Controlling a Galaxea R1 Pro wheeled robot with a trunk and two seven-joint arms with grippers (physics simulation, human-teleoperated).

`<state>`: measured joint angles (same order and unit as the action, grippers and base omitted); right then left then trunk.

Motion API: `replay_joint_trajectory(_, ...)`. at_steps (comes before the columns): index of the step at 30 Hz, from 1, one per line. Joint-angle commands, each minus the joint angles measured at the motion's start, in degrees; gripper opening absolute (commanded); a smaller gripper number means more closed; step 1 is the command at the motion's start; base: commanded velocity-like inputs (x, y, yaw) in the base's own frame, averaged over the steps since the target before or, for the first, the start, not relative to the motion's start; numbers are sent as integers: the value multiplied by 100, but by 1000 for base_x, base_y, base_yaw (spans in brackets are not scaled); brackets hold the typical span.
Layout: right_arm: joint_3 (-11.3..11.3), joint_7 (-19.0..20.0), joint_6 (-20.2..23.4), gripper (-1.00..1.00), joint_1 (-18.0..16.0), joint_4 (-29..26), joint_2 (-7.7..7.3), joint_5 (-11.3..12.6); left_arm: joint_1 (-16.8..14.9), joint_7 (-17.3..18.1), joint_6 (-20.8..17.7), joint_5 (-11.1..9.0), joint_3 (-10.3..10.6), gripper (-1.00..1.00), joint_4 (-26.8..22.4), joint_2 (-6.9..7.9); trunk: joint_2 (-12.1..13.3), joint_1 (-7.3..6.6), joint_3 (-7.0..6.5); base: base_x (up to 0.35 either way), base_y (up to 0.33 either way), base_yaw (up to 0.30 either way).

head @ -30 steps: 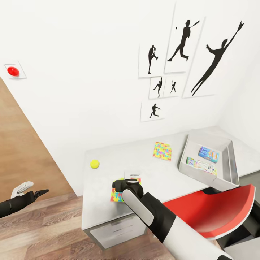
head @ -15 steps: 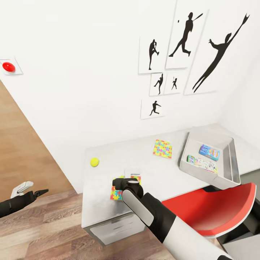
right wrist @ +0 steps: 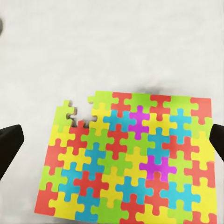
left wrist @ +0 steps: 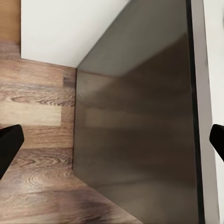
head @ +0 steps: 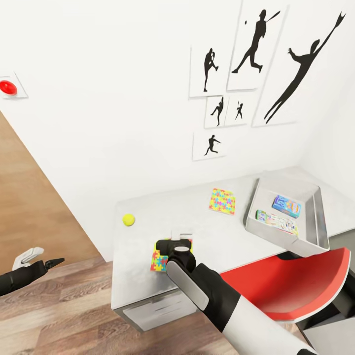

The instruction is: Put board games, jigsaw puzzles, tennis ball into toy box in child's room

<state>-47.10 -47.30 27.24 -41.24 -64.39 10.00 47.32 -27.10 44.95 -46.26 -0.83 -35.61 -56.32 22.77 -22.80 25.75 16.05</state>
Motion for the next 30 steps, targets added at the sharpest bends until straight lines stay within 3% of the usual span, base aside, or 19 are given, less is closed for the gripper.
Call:
replay_joint_trajectory(1, -9, -43, 18, 100, -8, -5, 0, 24, -6, 16, -46, -7, -11, 100, -2, 3, -12, 3, 12, 0, 0, 0)
replay_joint_trajectory(11, -10, -43, -6, 100, -7, -11, 0, 7, -6, 0, -50, 20, -16, 100, -50, 66, -12, 3, 15, 0, 0, 0)
replay_joint_trajectory(24, -10, -43, -13, 100, -7, -11, 0, 2, -6, -10, -24, 59, -2, 100, -54, 496, -12, 3, 15, 0, 0, 0)
replay_joint_trajectory(30, -10, -43, -15, 100, -7, -12, 0, 3, -6, -5, 113, 76, 1, 100, -54, 592, -12, 3, 15, 0, 0, 0)
